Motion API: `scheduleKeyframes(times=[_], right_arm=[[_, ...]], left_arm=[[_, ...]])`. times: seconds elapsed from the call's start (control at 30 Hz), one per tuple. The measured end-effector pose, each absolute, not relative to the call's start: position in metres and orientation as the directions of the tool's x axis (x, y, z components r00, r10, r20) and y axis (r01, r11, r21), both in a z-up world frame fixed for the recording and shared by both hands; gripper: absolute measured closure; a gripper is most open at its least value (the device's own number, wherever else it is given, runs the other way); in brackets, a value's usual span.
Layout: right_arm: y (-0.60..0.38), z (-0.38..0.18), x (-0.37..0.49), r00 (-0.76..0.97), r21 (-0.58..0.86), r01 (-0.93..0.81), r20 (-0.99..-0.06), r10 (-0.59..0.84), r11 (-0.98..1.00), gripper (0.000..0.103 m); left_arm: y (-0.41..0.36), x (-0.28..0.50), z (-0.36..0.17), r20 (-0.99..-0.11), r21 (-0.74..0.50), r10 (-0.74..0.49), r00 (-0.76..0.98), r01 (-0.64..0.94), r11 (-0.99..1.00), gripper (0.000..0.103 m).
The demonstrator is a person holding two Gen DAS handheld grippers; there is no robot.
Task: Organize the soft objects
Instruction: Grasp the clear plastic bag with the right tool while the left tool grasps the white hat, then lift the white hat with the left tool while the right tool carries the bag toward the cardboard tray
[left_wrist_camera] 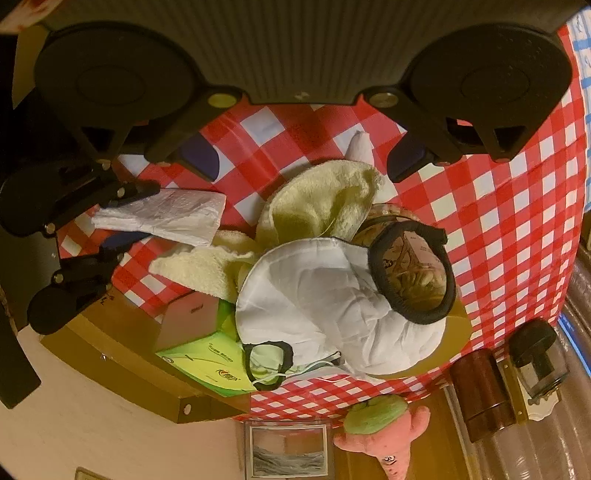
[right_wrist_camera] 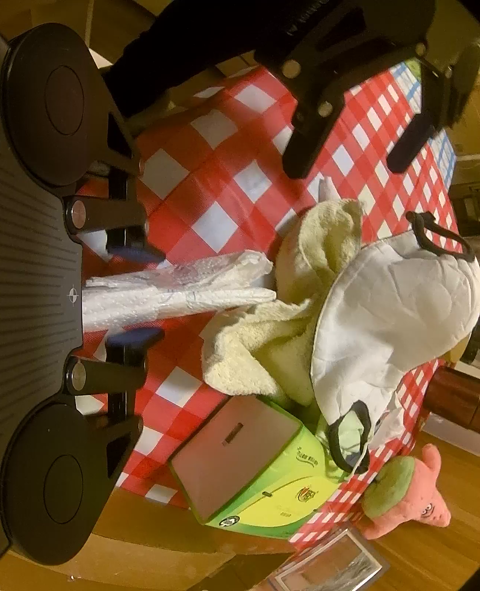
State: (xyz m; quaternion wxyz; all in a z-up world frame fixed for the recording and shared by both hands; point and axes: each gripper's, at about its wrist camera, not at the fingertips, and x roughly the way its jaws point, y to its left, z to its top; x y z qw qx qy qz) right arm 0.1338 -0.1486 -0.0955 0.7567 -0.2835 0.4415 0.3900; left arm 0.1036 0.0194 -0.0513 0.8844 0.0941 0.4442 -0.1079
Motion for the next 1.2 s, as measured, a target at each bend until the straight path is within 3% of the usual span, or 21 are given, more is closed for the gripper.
scheduleKeyframes(times=[0.07, 0.17, 0.47, 0.8, 0.97, 1.03, 1.2], right_arm=[[-0.149, -0.096, 0.132, 0.309, -0.089, -0.838, -0.891, 0.333, 0.538, 0.085], [-0.151, -0.092, 0.130, 0.314, -0.078, -0.830, -0.884, 0.347, 0.552, 0.088], [-0.162, -0.058, 0.115, 0.347, -0.036, -0.800, -0.842, 0.412, 0.599, 0.089], [-0.190, -0.027, 0.118, 0.451, -0.031, -0.712, -0.787, 0.422, 0.702, 0.089], [-0.205, -0.024, 0.133, 0.480, -0.019, -0.663, -0.778, 0.405, 0.749, 0.089], [-0.209, -0.024, 0.136, 0.488, -0.015, -0.646, -0.778, 0.397, 0.764, 0.089], [-0.216, -0.023, 0.141, 0.498, -0.002, -0.621, -0.773, 0.393, 0.784, 0.089]], left_arm=[[0.019, 0.105, -0.051, -0.805, 0.079, -0.102, 0.585, 0.276, 0.958, 0.006], [0.018, 0.104, -0.048, -0.794, 0.098, -0.092, 0.601, 0.275, 0.956, 0.006], [0.025, 0.114, -0.027, -0.740, 0.037, -0.068, 0.669, 0.140, 0.989, 0.007], [0.025, 0.140, -0.027, -0.700, -0.041, -0.031, 0.714, 0.003, 0.999, 0.022], [0.020, 0.149, -0.031, -0.699, -0.072, -0.017, 0.714, -0.046, 0.996, 0.039], [0.020, 0.150, -0.030, -0.695, -0.079, -0.014, 0.719, -0.057, 0.995, 0.057], [0.022, 0.147, -0.028, -0.694, -0.109, -0.022, 0.719, -0.075, 0.991, 0.082]])
